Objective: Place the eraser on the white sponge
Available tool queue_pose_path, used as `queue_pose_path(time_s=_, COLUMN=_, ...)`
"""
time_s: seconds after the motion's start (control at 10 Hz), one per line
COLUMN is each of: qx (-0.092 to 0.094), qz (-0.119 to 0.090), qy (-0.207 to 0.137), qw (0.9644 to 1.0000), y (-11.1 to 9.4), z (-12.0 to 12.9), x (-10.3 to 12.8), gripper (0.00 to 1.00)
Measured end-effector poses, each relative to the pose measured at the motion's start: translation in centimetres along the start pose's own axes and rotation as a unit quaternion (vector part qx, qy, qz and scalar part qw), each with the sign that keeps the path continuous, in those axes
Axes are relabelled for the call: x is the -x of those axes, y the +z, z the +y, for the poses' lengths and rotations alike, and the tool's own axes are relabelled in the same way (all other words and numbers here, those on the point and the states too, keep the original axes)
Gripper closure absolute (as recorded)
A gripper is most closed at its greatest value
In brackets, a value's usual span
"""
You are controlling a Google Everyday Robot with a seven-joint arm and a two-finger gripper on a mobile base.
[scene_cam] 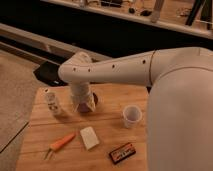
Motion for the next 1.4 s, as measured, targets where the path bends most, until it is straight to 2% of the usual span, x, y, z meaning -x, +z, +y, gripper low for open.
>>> queue_pose_path(time_s=0.5, qx=0.000, qz=0.001, qy=0.006, qw=1.0000, y=-0.1, z=-0.5, x=-0.2, gripper=0.35)
queue_pose_path(time_s=0.7, qx=0.006, qz=0.000, qy=0.039, qw=0.9992, y=-0.6, z=-2.5, x=-1.4, gripper=0.35)
queue_pose_path(time_s=0.9, qx=0.016, qz=-0.003, qy=0.077, qw=0.9969, y=-0.8, z=-4.3, x=-3.4, gripper=0.35)
queue_pose_path(time_s=1.1, qx=0.019, qz=0.000, qy=0.106, qw=0.9941, y=-0.6, z=-5.8, x=-6.9, gripper=0.35)
queue_pose_path(time_s=1.2, qx=0.012, qz=0.004, qy=0.113, qw=0.9936, y=-0.3, z=-6.3, x=-8.2, gripper=0.35)
queue_pose_path(time_s=1.4, qx=-0.013, qz=0.018, qy=0.128, qw=0.9916, y=0.5, z=-7.2, x=-11.1, gripper=0.35)
